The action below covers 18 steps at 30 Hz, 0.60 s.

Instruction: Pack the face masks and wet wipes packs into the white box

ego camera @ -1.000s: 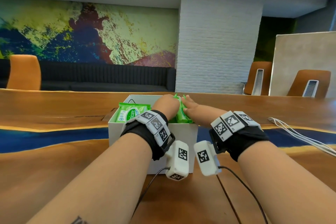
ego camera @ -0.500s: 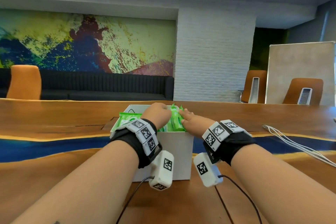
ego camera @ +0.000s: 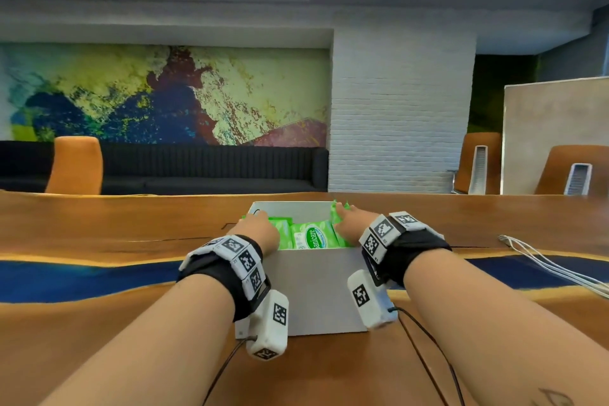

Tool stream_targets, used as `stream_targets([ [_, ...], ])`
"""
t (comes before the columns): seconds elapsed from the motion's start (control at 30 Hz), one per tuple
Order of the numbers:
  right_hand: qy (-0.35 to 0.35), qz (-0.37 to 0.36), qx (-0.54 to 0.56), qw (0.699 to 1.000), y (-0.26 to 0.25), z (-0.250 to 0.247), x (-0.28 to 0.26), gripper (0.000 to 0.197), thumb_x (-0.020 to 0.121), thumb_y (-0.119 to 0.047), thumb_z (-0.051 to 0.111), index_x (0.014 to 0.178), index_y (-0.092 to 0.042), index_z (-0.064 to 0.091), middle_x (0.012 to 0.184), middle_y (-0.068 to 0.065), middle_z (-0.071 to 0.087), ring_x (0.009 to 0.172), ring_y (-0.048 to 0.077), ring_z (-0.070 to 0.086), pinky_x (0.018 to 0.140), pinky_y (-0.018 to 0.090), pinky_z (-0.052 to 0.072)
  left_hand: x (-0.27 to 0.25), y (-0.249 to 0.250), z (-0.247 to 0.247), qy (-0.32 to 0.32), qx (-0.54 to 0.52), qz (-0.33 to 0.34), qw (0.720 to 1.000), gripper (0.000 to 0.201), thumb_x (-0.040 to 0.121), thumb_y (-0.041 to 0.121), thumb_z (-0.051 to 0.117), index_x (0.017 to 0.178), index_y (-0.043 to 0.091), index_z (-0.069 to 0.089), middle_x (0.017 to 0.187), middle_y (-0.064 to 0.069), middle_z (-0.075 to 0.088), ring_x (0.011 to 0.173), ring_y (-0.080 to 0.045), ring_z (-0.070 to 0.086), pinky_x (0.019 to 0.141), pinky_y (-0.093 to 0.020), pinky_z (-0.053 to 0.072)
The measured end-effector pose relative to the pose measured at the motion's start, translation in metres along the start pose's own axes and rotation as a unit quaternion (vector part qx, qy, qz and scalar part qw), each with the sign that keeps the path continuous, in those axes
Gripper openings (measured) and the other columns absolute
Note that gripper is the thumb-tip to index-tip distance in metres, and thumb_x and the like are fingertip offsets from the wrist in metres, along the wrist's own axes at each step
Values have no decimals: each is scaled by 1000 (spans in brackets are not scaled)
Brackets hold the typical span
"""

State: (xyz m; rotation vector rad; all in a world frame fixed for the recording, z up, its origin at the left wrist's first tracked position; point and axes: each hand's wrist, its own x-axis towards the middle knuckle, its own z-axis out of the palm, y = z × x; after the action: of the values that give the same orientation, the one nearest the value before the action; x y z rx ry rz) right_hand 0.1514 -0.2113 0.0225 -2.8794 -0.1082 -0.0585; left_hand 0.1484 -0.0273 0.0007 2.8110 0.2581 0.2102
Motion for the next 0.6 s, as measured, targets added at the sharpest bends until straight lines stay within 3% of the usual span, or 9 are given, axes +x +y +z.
stream_targets([
  [0.1,5,35,-41,999,-7,-1,1,55,102,-22,28,152,-13,5,152,19,21,138,36,28,109,41,27,2,3,3,-5,15,-1,1000,54,96,18,34,148,11,22,152,-17,27,140,-32,29,111,-42,32],
  [0.23,40,24,-37,998,-10,2,2,50,101,-18,31,148,-8,20,149,19,25,136,37,30,108,44,29,3,0,1,-5,0,17,1000,56,98,20,35,151,11,18,154,-13,27,137,-29,35,108,-38,34],
  [0.3,47,44,-41,997,-14,7,4,51,101,-17,31,149,-10,17,150,18,23,135,37,30,109,44,27,2,-2,0,-2,-11,21,1000,56,98,20,35,151,11,18,154,-12,28,135,-29,37,107,-37,36],
  [0.4,46,43,12,998,-12,13,7,59,97,-19,33,152,-20,9,151,17,19,133,40,34,108,44,31,-1,-3,0,19,-26,30,999,52,98,19,33,149,12,24,153,-10,32,135,-29,38,106,-37,35],
  [0.6,77,-12,144,987,13,19,-9,49,100,-37,27,147,-22,31,146,19,31,130,34,40,103,37,33,-19,-6,-1,86,-73,69,991,39,101,24,32,138,14,42,138,-13,49,122,-29,49,96,-33,40],
])
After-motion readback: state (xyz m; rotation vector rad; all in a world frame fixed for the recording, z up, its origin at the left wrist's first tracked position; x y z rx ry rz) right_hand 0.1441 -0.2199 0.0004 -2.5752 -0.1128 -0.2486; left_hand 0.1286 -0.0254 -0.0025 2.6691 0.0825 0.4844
